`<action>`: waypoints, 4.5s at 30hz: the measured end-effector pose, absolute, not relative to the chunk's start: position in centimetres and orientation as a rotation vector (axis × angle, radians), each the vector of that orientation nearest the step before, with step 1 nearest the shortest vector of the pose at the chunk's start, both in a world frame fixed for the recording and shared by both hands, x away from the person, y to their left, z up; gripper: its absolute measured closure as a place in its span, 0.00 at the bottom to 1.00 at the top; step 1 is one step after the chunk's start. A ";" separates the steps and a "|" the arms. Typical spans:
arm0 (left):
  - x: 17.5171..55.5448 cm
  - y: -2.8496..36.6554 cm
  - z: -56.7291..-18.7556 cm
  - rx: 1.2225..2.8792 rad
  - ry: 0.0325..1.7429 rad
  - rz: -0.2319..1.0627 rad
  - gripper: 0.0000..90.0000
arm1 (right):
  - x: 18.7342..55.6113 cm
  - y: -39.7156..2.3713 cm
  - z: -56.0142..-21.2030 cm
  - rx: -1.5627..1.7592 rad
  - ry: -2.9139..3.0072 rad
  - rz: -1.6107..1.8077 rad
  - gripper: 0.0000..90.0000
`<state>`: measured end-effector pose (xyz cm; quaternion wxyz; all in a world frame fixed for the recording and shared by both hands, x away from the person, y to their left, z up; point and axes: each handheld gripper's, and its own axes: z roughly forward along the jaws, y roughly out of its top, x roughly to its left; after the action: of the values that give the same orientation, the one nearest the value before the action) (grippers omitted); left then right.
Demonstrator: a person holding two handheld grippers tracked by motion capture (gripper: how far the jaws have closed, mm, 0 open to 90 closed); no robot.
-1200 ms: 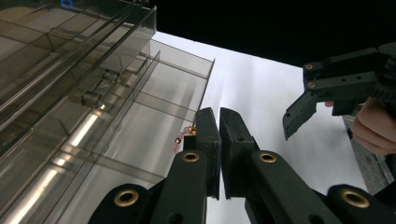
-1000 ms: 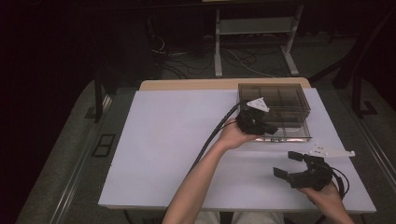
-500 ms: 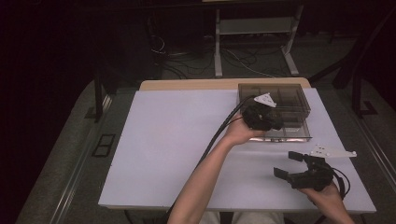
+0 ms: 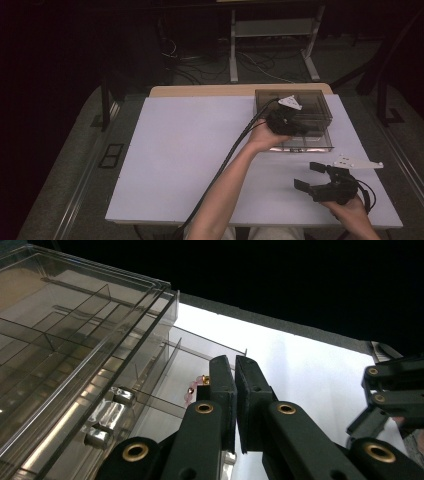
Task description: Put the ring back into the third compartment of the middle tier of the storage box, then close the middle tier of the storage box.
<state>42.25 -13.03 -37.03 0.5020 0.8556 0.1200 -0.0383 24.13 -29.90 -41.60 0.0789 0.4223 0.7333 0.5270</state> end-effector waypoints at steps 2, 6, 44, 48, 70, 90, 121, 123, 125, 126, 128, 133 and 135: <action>42.4 -13.2 -37.2 2.058 0.299 -0.100 0.96 | 24.1 -29.9 -41.6 1.258 2.196 1.578 0.00; 42.6 -13.7 -37.8 2.049 0.320 -0.108 0.96 | 24.1 -29.8 -41.6 1.255 2.205 1.571 0.00; 43.0 -16.8 -39.1 2.037 0.351 -0.162 0.70 | 24.0 -29.7 -41.5 1.244 2.204 1.596 0.00; 42.6 -16.5 -38.5 2.046 0.335 -0.153 0.66 | 24.0 -29.7 -41.5 1.246 2.201 1.596 0.00; 40.5 -14.4 -37.3 2.036 0.286 -0.141 0.62 | 23.9 -29.9 -41.5 1.268 2.186 1.596 0.00; 38.3 -13.2 -37.5 2.052 0.250 -0.101 0.93 | 23.9 -29.8 -41.5 1.266 2.187 1.597 0.00; 37.3 -11.7 -41.1 2.108 0.309 -0.130 0.99 | 24.0 -29.8 -41.6 1.267 2.192 1.588 0.00; 37.3 -11.7 -41.5 2.110 0.316 -0.133 0.99 | 24.0 -29.8 -41.6 1.264 2.193 1.586 0.00; 37.3 -11.7 -41.8 2.111 0.322 -0.137 0.99 | 24.0 -29.8 -41.6 1.269 2.189 1.588 0.00; 37.3 -11.7 -41.9 2.116 0.320 -0.134 0.99 | 24.0 -29.8 -41.6 1.270 2.189 1.588 0.00; 37.4 -11.7 -42.2 2.112 0.336 -0.133 0.99 | 24.0 -29.9 -41.6 1.268 2.189 1.588 0.00; 37.6 -11.8 -43.0 2.127 0.353 -0.137 0.99 | 23.9 -29.9 -41.6 1.267 2.191 1.589 0.00; 37.7 -11.8 -43.4 2.128 0.362 -0.136 0.99 | 24.0 -29.9 -41.6 1.268 2.191 1.589 0.00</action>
<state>37.66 -11.80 -43.35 0.4699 0.8685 0.1476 -0.0555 23.96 -29.87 -41.58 0.0764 0.4229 0.7311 0.5300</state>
